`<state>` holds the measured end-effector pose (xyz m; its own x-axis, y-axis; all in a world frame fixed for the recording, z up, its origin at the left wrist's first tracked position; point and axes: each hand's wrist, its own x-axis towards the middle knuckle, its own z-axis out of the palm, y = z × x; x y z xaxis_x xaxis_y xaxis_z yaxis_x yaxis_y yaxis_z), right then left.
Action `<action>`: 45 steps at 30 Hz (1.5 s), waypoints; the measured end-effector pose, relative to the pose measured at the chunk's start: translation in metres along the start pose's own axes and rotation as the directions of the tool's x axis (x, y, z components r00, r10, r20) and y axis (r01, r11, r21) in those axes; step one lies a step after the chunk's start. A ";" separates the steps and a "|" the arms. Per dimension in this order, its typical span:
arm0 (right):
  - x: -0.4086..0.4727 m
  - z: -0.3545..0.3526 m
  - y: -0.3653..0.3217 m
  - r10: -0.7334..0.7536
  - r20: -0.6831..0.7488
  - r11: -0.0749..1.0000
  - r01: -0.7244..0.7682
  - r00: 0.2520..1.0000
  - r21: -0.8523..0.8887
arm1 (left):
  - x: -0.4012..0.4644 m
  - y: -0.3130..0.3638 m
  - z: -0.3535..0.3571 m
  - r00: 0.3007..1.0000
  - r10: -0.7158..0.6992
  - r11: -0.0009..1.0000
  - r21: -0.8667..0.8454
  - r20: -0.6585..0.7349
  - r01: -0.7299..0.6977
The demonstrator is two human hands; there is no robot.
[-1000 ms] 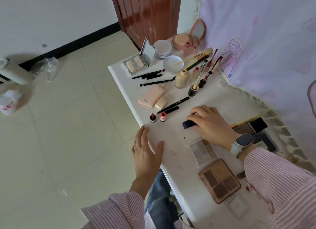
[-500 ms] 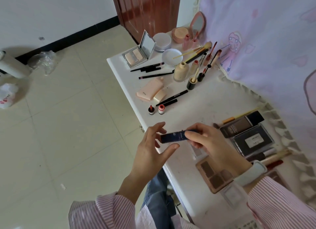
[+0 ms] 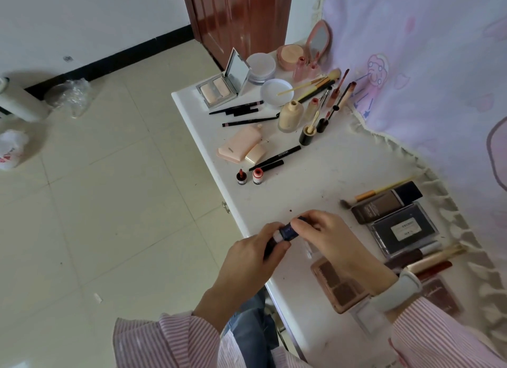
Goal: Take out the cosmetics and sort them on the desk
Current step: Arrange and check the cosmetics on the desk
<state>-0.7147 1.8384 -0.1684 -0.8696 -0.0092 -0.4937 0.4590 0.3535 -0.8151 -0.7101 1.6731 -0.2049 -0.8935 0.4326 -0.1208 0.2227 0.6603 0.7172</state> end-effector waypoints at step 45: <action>0.019 -0.065 0.027 -0.399 -0.338 0.651 0.004 0.852 -0.759 | 0.017 -0.009 0.017 0.801 0.016 1.000 0.031 -0.598 0.003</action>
<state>-0.7304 1.9084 -0.1804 -0.9859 0.1674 0.0071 0.1574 0.9400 -0.3026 -0.7205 1.6848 -0.2247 -0.9455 -0.0101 0.3255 0.2321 0.6804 0.6952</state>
